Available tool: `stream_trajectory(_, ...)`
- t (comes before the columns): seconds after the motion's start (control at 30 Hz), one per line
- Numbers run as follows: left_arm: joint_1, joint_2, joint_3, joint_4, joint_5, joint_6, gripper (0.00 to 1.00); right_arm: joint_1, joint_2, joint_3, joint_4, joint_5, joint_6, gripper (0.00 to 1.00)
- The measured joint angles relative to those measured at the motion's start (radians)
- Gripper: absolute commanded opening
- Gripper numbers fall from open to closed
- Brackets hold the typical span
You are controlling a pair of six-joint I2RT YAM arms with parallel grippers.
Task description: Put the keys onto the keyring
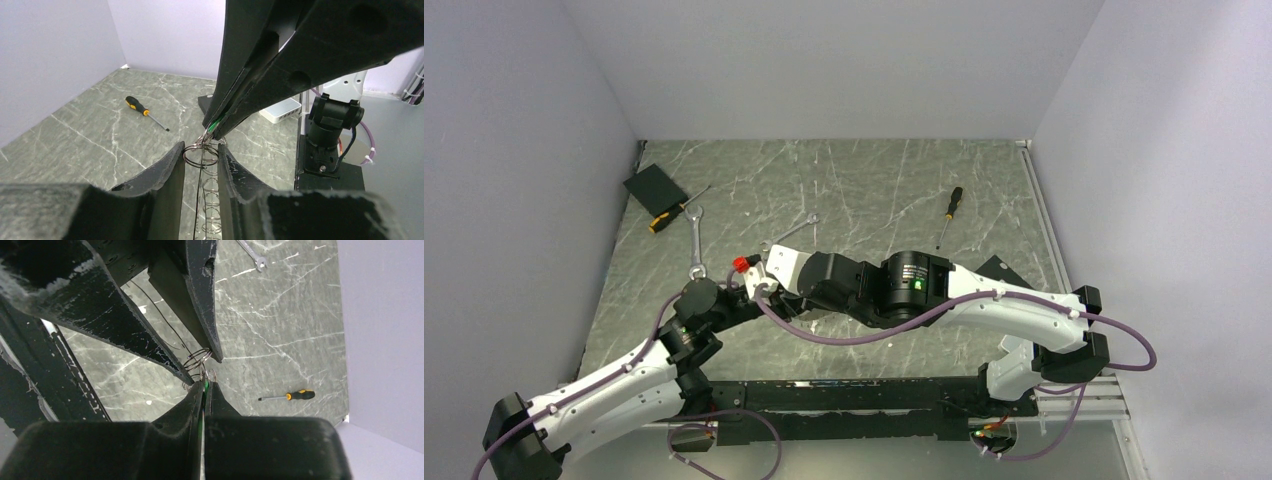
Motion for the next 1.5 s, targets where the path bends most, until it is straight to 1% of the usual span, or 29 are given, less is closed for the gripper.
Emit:
stream_trajectory(0.13, 0.005, -0.005, 0.016, -0.035, 0.028, 0.041, 0.18, 0.005, -0.001, 0.006, -0.003, -0.013, 0.001, 0.0)
stream_trajectory(0.2, 0.005, -0.012, 0.032, -0.077, 0.058, 0.094, 0.13, 0.006, -0.002, 0.013, -0.003, -0.023, 0.005, 0.0)
stream_trajectory(0.43, 0.007, -0.069, 0.049, -0.189, 0.157, 0.276, 0.09, 0.005, -0.006, 0.013, -0.005, -0.078, 0.017, 0.0)
stream_trajectory(0.6, 0.007, -0.106, 0.053, -0.251, 0.206, 0.377, 0.1, 0.005, -0.01, 0.013, -0.005, -0.129, 0.028, 0.0)
stream_trajectory(0.7, 0.007, -0.117, 0.053, -0.267, 0.221, 0.403, 0.13, 0.004, -0.014, 0.008, -0.002, -0.148, 0.035, 0.0)
stream_trajectory(0.73, 0.007, -0.121, 0.053, -0.272, 0.226, 0.409, 0.15, 0.003, -0.018, 0.004, 0.001, -0.154, 0.037, 0.0)
stream_trajectory(0.8, 0.007, -0.129, 0.053, -0.277, 0.231, 0.41, 0.33, 0.003, -0.023, -0.002, 0.009, -0.161, 0.043, 0.0)
stream_trajectory(0.83, 0.007, -0.134, 0.053, -0.279, 0.232, 0.41, 0.4, 0.003, -0.026, -0.005, 0.015, -0.165, 0.045, 0.0)
stream_trajectory(0.97, 0.005, -0.162, 0.053, -0.274, 0.237, 0.401, 0.6, 0.0, -0.032, -0.01, 0.03, -0.174, 0.054, 0.0)
stream_trajectory(1.03, 0.002, -0.184, 0.051, -0.268, 0.24, 0.39, 0.72, -0.006, -0.032, -0.01, 0.037, -0.172, 0.061, 0.0)
stream_trajectory(1.07, 0.002, -0.196, 0.051, -0.265, 0.241, 0.382, 0.81, -0.009, -0.032, -0.01, 0.039, -0.171, 0.063, 0.0)
stream_trajectory(1.1, 0.0, -0.211, 0.05, -0.263, 0.241, 0.372, 0.87, -0.01, -0.032, -0.01, 0.04, -0.171, 0.065, 0.0)
stream_trajectory(1.2, 0.0, -0.24, 0.05, -0.255, 0.24, 0.337, 0.92, -0.011, -0.03, -0.01, 0.04, -0.165, 0.072, 0.0)
stream_trajectory(1.23, 0.0, -0.246, 0.05, -0.256, 0.239, 0.327, 0.98, -0.011, -0.027, -0.01, 0.04, -0.163, 0.073, 0.0)
stream_trajectory(1.27, 0.0, -0.253, 0.05, -0.259, 0.237, 0.319, 0.99, -0.011, -0.024, -0.01, 0.041, -0.16, 0.076, 0.0)
stream_trajectory(1.37, 0.0, -0.294, 0.045, -0.265, 0.21, 0.272, 0.99, -0.011, -0.012, -0.01, 0.045, -0.153, 0.082, 0.0)
stream_trajectory(1.43, 0.0, -0.326, 0.041, -0.272, 0.169, 0.221, 1.0, -0.011, -0.003, -0.01, 0.048, -0.145, 0.091, 0.0)
stream_trajectory(1.5, 0.0, -0.356, 0.041, -0.287, 0.087, 0.128, 1.0, -0.011, 0.004, -0.01, 0.049, -0.135, 0.099, 0.0)
